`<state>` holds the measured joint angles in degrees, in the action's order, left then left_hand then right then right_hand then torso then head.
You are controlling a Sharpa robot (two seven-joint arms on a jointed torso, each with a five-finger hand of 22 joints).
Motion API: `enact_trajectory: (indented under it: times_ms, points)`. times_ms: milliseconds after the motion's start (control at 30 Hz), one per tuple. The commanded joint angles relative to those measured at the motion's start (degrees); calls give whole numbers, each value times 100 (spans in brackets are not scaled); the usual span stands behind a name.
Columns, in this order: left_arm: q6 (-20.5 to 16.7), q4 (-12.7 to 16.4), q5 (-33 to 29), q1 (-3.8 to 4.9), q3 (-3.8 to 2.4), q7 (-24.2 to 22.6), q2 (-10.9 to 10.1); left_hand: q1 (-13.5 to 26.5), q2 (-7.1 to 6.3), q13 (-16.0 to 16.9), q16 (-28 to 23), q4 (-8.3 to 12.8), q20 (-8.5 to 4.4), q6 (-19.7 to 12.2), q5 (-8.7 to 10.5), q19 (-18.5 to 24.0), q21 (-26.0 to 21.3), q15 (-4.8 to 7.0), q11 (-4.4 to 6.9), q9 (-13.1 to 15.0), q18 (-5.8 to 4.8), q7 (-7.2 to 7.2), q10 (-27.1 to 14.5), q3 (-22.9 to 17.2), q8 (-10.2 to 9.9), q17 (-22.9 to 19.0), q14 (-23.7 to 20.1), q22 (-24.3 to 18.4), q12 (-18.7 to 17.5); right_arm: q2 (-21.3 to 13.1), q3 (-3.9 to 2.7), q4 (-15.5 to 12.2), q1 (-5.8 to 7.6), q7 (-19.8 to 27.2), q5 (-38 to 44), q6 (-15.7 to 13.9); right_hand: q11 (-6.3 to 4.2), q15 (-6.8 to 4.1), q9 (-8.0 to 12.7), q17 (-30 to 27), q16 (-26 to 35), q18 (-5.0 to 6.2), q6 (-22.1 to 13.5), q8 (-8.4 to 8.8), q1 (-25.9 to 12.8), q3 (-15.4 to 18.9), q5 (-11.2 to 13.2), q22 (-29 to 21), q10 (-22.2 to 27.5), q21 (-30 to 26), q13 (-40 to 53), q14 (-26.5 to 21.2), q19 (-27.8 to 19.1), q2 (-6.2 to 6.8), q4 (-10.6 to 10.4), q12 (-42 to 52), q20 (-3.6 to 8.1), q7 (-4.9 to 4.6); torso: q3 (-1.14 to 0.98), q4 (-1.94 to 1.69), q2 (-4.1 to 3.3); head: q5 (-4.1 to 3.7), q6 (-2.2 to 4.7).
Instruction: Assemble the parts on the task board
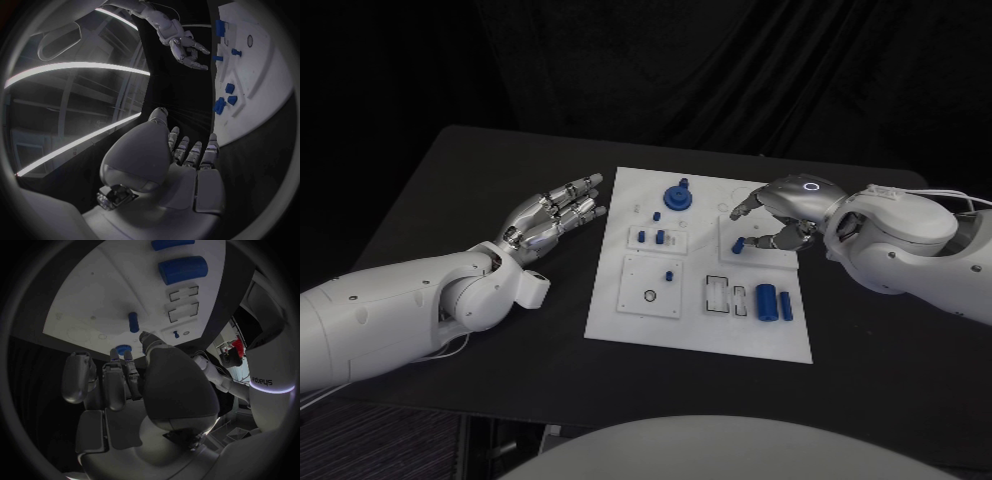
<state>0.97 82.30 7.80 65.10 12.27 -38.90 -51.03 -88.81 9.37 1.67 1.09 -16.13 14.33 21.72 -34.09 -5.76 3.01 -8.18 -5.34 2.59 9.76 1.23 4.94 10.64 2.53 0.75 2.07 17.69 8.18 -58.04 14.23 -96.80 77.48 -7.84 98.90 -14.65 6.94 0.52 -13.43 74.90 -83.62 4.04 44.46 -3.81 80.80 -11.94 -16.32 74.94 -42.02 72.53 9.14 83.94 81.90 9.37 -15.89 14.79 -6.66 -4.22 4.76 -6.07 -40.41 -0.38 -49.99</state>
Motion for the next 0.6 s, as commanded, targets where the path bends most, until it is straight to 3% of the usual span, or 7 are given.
enact_trajectory:
  times_ms: [33,200,600]
  points:
    - [15,-8,-15,-16,-5,-636,18,-19,19,1,29,-18,0,-14,-22,-27,-14,-43,-14,-6,23,-47,16,0,9,-3,10,12,11,29,-5,43,-46,-116,-16,65,-27,-6,34,463,16,-15,185,-79,61,-11,-13,987,-263,-2,-9,247,18,-54,-29,126,5,2,0,-13,6,-17,-1]
    - [33,-17,-15,-23,-5,-621,23,-22,22,0,30,-16,8,-21,-23,-31,-12,-53,-19,-7,21,-49,13,-2,7,-3,11,12,9,66,-5,84,-75,-90,-17,104,-44,-14,41,448,28,-12,292,-111,63,-17,-8,983,-405,-22,-9,243,13,-81,-18,182,14,13,-14,3,-4,-4,-1]
    - [72,-33,-15,-31,-5,-597,38,-34,31,-1,34,-11,27,-33,-25,-44,-5,-78,-28,-9,15,-48,5,-11,2,-2,16,27,4,156,-5,179,-157,-6,-17,119,-68,-22,54,427,45,-11,466,-146,213,-116,-6,983,-638,-44,-25,237,13,-152,140,241,25,-14,-2,-6,-3,-12,-1]
